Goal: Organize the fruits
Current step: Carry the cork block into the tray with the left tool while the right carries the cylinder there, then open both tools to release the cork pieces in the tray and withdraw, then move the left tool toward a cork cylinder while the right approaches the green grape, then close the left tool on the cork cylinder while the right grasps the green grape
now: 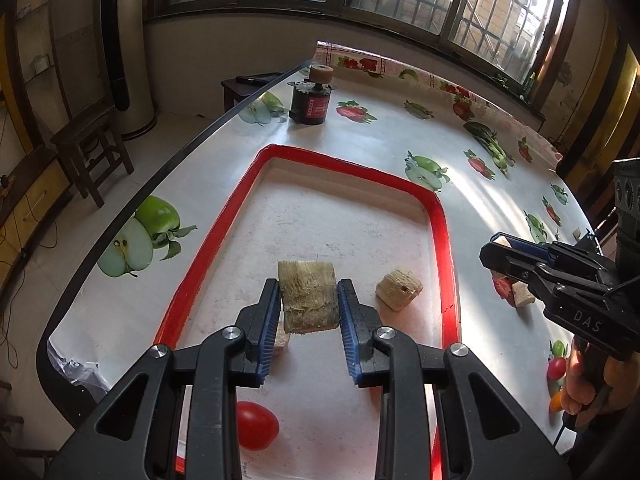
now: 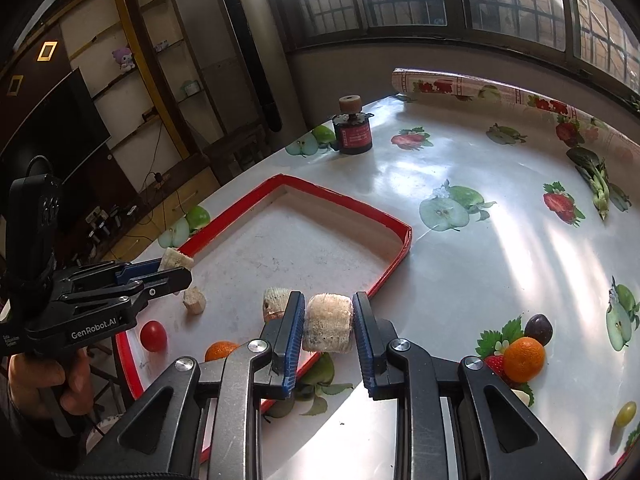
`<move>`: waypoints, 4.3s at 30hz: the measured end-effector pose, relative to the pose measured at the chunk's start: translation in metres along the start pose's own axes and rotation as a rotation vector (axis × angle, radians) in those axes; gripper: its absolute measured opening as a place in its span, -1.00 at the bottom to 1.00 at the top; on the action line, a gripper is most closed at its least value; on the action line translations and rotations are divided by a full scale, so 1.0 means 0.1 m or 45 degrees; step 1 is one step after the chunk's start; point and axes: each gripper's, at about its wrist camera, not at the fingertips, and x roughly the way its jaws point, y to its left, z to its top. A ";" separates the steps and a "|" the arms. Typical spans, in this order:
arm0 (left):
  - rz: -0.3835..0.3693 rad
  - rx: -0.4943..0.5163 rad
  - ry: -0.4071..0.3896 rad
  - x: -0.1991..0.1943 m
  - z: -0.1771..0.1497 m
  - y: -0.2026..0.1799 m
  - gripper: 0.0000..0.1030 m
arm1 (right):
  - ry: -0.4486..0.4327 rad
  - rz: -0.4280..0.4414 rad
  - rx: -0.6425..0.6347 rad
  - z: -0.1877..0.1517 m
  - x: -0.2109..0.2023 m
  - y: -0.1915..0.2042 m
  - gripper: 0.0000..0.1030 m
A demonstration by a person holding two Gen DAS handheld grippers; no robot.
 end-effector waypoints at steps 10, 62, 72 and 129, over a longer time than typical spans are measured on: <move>0.011 0.007 0.044 0.23 0.16 0.07 -0.49 | 0.054 -0.001 -0.014 0.27 0.41 0.07 -0.52; 0.045 -0.018 0.127 0.25 0.09 -0.10 0.01 | 0.013 -0.042 0.044 -0.02 0.02 -0.16 -0.06; -0.012 0.027 0.095 0.02 -0.01 -0.42 0.01 | -0.043 -0.108 0.144 -0.48 -0.57 -0.52 -0.05; -0.256 0.364 0.261 0.88 -0.31 -2.60 -0.33 | 0.008 -0.591 0.415 -1.30 -0.95 -2.44 -0.18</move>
